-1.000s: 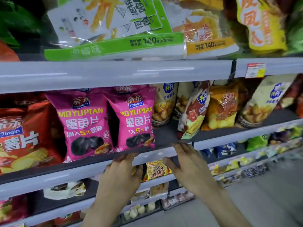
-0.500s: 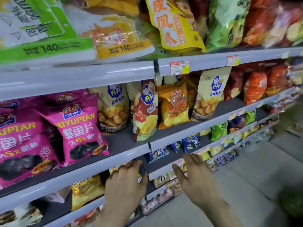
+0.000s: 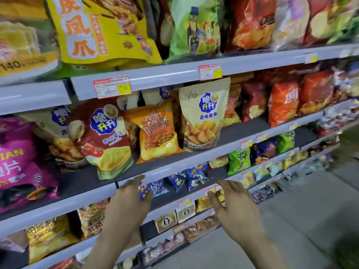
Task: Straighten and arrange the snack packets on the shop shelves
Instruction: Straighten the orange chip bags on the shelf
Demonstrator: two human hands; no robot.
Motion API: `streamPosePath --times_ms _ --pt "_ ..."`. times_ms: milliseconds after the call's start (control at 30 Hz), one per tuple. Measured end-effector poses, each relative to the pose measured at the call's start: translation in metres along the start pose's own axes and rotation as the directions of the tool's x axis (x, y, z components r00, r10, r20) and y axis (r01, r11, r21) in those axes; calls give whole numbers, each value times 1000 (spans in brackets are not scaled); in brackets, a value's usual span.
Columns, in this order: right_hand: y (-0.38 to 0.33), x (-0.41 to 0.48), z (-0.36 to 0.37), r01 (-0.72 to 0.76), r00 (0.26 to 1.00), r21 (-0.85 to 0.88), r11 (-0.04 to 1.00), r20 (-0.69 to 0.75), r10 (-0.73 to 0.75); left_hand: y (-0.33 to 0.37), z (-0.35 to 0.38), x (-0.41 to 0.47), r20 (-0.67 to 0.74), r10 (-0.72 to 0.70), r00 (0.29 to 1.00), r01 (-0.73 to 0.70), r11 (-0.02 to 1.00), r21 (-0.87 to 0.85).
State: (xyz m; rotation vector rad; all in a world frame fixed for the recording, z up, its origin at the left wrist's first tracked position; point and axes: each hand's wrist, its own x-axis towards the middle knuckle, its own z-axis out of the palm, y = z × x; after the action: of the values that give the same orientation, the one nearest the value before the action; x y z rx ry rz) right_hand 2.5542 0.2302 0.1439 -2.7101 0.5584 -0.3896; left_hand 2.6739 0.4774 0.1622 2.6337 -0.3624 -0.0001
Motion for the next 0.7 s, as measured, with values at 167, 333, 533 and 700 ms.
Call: streamPosePath --times_ms 167,333,533,700 --pt "29 46 -4 8 1000 67 998 -9 -8 11 10 42 -134 -51 990 43 997 -61" --pt "39 99 -2 15 1000 165 986 0 -15 13 26 99 -145 -83 986 64 989 -132" --pt "55 160 -2 -83 994 391 917 99 47 24 45 163 -188 -184 965 114 936 -332" --pt "65 220 -9 -194 979 644 740 181 99 34 53 197 -202 -275 940 140 851 -505"
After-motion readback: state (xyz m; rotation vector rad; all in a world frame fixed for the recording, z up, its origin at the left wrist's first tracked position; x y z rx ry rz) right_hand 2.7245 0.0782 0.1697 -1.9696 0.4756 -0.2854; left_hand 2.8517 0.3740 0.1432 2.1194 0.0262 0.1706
